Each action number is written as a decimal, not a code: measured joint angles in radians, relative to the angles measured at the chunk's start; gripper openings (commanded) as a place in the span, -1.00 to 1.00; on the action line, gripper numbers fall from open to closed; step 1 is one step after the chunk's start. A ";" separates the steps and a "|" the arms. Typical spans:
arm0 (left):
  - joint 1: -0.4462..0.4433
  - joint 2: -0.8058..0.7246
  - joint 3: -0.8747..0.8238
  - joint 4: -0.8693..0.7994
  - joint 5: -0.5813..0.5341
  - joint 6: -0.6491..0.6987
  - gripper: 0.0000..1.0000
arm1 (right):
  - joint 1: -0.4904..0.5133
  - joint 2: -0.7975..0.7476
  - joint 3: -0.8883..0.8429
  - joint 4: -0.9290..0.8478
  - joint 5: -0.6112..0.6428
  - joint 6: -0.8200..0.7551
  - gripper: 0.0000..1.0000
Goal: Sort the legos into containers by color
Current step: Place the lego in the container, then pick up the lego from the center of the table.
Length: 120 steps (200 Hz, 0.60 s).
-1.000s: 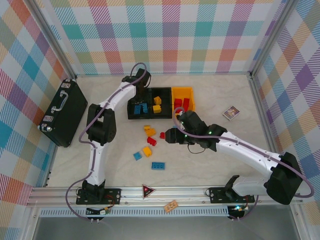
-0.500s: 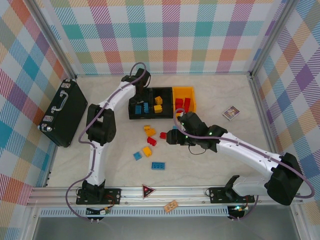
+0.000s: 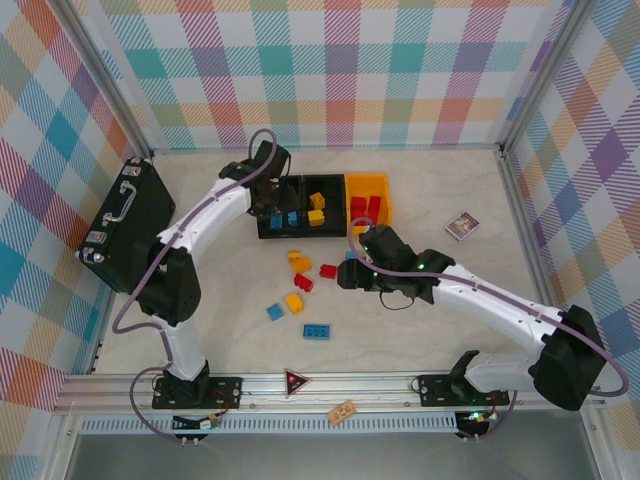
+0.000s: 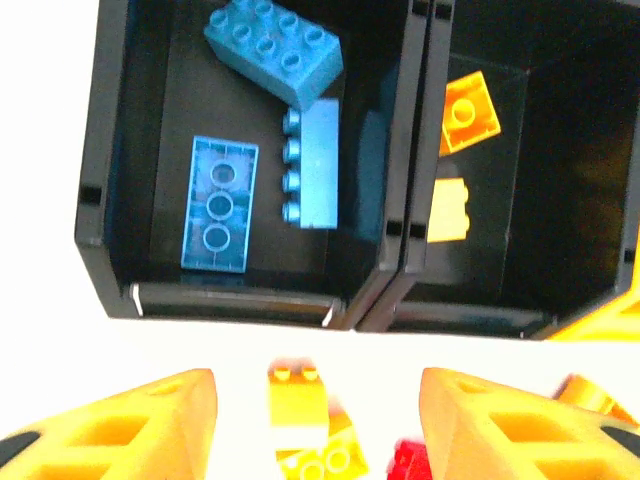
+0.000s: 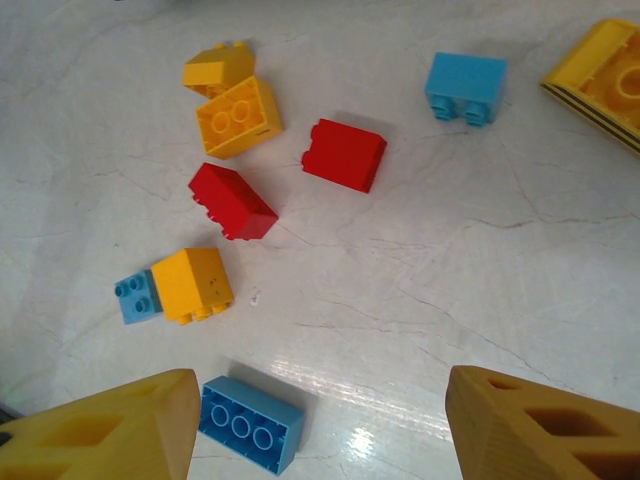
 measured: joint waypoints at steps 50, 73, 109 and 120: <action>-0.018 -0.194 -0.265 0.078 0.086 0.000 0.11 | -0.024 0.125 0.089 -0.069 0.045 0.025 0.31; -0.026 -0.292 -0.389 0.113 0.133 -0.002 0.12 | -0.044 0.217 0.159 -0.101 0.068 0.030 0.31; -0.035 -0.443 -0.549 0.151 0.193 -0.018 0.13 | -0.076 0.359 0.249 -0.122 0.082 0.030 0.31; -0.038 -0.489 -0.589 0.158 0.205 -0.028 0.15 | -0.085 0.402 0.274 -0.126 0.086 0.030 0.31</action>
